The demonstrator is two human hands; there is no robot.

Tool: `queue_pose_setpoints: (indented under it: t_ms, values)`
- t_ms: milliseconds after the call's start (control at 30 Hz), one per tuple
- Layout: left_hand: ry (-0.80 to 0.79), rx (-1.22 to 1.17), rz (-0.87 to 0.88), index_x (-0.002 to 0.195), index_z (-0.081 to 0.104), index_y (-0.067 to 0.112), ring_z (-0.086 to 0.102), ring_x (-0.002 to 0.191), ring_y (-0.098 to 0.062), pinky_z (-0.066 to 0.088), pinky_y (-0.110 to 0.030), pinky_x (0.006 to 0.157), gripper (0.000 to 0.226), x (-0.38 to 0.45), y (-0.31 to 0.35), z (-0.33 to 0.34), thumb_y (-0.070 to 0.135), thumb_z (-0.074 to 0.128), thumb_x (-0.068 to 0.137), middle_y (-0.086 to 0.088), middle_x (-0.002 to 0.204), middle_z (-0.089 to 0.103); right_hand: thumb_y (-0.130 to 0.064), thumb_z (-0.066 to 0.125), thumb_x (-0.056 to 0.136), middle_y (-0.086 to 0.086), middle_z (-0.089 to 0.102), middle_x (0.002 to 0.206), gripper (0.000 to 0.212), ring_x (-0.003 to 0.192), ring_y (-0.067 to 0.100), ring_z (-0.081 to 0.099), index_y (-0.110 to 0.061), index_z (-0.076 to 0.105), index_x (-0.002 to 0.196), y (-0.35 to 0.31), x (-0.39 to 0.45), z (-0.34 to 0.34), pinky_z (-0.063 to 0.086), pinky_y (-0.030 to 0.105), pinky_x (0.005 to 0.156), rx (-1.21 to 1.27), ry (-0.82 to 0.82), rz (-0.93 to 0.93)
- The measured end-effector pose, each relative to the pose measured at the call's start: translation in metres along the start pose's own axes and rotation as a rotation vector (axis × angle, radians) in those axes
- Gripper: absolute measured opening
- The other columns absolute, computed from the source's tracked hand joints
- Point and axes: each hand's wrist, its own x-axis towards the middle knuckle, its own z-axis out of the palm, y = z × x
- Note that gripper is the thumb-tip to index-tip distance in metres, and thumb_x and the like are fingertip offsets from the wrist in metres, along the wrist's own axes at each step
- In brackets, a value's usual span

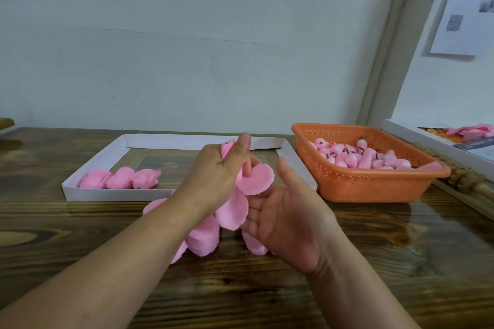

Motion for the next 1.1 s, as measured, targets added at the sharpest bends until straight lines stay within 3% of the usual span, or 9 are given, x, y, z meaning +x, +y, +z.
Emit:
queue_pose_setpoints:
  t_ms: [167,333,500,667,800,933,1000,1067,1100]
  values:
    - [0.01,0.036,-0.033,0.054,0.054,0.012,0.058,0.058,0.012,0.037,0.0,0.053,0.055,-0.003,0.001,0.0,0.046,0.037,0.094,0.018,0.058,0.066,-0.053,0.041,0.086,0.017,0.067,0.106,0.054,0.092,0.026,0.065,-0.012,0.067,0.109,0.0,-0.002,0.004,0.05,0.038,0.088,0.047,-0.054,-0.026]
    - [0.024,0.083,-0.022,0.054,0.057,0.012,0.053,0.045,0.003,0.036,-0.006,0.044,0.056,-0.006,0.003,0.004,0.047,0.038,0.094,0.015,0.043,0.056,-0.039,0.049,0.089,0.009,0.067,0.108,0.039,0.087,0.017,0.065,-0.015,0.067,0.114,0.001,-0.007,0.013,0.053,0.024,0.058,-0.077,-0.092,-0.035]
    - [0.02,0.084,0.02,0.084,0.07,-0.004,0.062,0.069,-0.016,0.046,-0.017,0.06,0.065,-0.005,0.0,0.004,0.05,0.036,0.092,-0.018,0.078,0.07,-0.052,0.046,0.09,0.009,0.064,0.101,0.049,0.074,0.016,0.057,-0.016,0.064,0.119,0.004,-0.008,0.014,0.039,0.018,0.039,-0.306,0.061,-0.027]
    - [0.022,0.098,0.002,0.056,0.058,0.009,0.053,0.05,-0.003,0.039,-0.01,0.051,0.063,-0.01,0.001,0.008,0.062,0.033,0.076,-0.002,0.055,0.059,-0.056,0.047,0.086,0.009,0.057,0.101,0.053,0.088,0.026,0.043,-0.016,0.062,0.119,-0.002,-0.007,0.012,0.02,0.032,0.06,-0.403,0.047,0.004]
    - [-0.04,0.102,0.05,0.059,0.054,0.012,0.046,0.048,-0.004,0.036,-0.012,0.049,0.055,-0.012,-0.002,0.008,0.058,0.035,0.084,0.001,0.053,0.05,-0.037,0.065,0.076,0.014,0.058,0.105,0.043,0.094,0.03,0.051,-0.01,0.066,0.109,-0.006,-0.004,0.012,0.039,0.046,0.083,-0.284,-0.005,-0.117]
    - [-0.122,0.103,0.054,0.082,0.062,-0.001,0.053,0.059,-0.011,0.041,-0.019,0.053,0.044,-0.014,-0.002,0.008,0.036,0.043,0.093,-0.009,0.066,0.061,-0.033,0.08,0.06,0.015,0.065,0.09,0.046,0.074,0.027,0.062,-0.006,0.069,0.096,-0.007,-0.005,0.015,0.052,0.031,0.058,-0.373,0.023,-0.101]
    - [-0.136,0.137,0.036,0.074,0.061,0.004,0.05,0.057,-0.01,0.038,-0.018,0.05,0.039,-0.014,-0.003,0.008,0.033,0.043,0.094,0.0,0.063,0.058,-0.029,0.083,0.06,0.021,0.058,0.084,0.056,0.061,0.031,0.054,0.001,0.063,0.103,-0.008,-0.007,0.015,0.034,0.026,0.046,-0.414,0.062,-0.061]
    - [-0.102,0.138,0.053,0.057,0.059,0.02,0.046,0.048,-0.002,0.034,-0.012,0.045,0.043,-0.015,-0.004,0.009,0.035,0.044,0.094,0.013,0.049,0.052,-0.033,0.077,0.064,0.022,0.05,0.088,0.065,0.067,0.037,0.04,0.009,0.055,0.109,-0.009,-0.009,0.014,0.015,0.036,0.054,-0.419,0.086,-0.06]
    - [-0.087,0.123,0.052,0.052,0.058,0.026,0.044,0.044,0.001,0.033,-0.01,0.043,0.046,-0.017,-0.004,0.011,0.036,0.044,0.094,0.016,0.044,0.05,-0.034,0.074,0.066,0.022,0.049,0.09,0.066,0.075,0.037,0.037,0.01,0.053,0.11,-0.008,-0.009,0.013,0.014,0.039,0.056,-0.411,0.106,-0.075]
